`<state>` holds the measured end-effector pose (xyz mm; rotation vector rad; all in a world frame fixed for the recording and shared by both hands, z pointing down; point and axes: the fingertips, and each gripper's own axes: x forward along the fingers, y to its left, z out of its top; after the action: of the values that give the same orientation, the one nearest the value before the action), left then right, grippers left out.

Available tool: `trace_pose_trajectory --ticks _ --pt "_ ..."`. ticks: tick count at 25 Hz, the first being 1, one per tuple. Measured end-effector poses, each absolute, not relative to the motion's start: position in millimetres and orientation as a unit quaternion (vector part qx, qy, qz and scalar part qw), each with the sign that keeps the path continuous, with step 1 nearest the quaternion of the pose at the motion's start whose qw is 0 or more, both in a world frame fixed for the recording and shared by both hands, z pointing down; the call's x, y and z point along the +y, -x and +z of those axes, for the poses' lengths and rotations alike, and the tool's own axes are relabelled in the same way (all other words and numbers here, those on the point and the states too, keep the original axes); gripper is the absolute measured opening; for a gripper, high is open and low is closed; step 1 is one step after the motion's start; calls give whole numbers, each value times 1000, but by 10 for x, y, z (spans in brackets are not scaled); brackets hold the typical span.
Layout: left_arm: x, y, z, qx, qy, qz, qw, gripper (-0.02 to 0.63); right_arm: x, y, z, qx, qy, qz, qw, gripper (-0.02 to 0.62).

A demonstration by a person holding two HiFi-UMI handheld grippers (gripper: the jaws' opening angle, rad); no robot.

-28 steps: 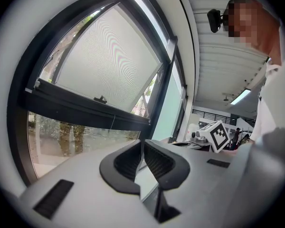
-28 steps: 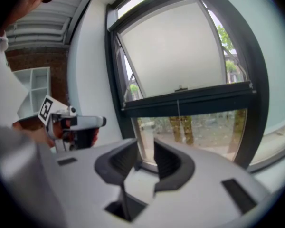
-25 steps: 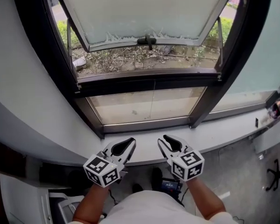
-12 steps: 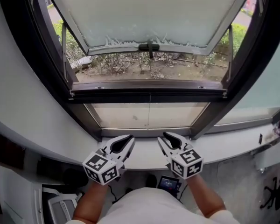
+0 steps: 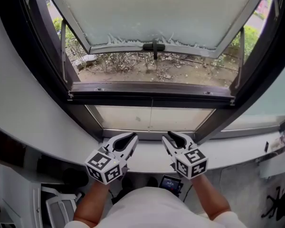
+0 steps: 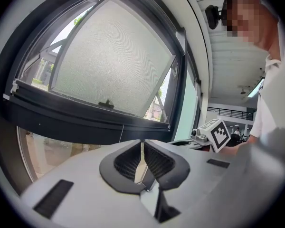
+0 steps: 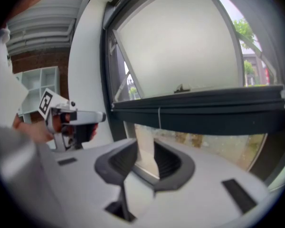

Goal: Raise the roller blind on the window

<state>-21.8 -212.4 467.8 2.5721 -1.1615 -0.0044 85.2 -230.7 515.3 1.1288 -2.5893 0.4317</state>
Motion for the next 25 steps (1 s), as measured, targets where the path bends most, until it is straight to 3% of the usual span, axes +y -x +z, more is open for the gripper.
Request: trace_pose_trajectory --ticks 25 --pt "-2534 541 4648 -367 -923 61 102 40 -2667 -620 4968 -879 -434 102 168 107"
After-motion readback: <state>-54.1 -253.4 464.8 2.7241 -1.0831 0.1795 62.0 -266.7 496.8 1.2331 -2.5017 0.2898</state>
